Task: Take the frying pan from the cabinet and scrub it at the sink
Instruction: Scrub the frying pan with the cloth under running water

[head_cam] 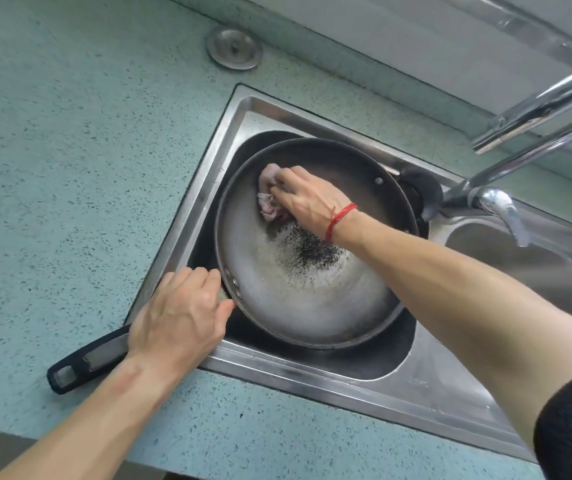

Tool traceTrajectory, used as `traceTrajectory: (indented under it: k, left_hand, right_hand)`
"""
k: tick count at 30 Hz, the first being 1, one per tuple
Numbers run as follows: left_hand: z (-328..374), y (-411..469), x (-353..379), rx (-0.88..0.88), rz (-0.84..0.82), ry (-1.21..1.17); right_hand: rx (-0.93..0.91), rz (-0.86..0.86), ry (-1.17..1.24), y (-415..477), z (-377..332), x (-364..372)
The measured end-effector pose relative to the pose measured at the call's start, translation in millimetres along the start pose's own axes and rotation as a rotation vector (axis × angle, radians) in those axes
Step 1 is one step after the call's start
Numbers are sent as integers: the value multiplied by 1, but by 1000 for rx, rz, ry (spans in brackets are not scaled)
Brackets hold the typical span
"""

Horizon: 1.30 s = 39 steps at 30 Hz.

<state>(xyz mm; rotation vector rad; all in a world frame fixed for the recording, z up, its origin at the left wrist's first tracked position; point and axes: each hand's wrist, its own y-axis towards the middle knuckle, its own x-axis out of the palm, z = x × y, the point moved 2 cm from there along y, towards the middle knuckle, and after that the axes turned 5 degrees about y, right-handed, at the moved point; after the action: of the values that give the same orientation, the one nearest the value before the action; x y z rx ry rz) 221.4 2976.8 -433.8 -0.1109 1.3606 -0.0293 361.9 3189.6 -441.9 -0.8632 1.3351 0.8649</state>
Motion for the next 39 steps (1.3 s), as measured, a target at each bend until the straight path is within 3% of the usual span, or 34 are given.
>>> traceTrajectory:
  k: [7, 13, 18, 20, 22, 25, 29, 33, 39]
  left_hand:
    - [2, 0, -3, -15, 13, 11]
    - [5, 0, -6, -12, 2, 22]
    - [5, 0, -6, -25, 8, 7]
    - [5, 0, -5, -16, 5, -2]
    - [3, 0, -5, -1, 15, -9]
    - [3, 0, -6, 11, 34, -12]
    - [4, 0, -6, -15, 35, 13]
    - [3, 0, -3, -10, 33, 18]
    - [2, -1, -2, -30, 14, -26]
  right_hand:
    - [228, -230, -53, -56, 50, -15]
    - [445, -568, -79, -115, 13, -19]
    - [480, -714, 192, -130, -27, -18]
    - [393, -592, 406, -129, -52, -14]
    - [277, -337, 537, -119, -73, 1]
    - [227, -73, 572, -80, -79, 25]
    - [256, 131, 479, -30, -52, 34]
    - [369, 127, 339, -28, -2, 35]
    - [677, -153, 153, -93, 22, 17]
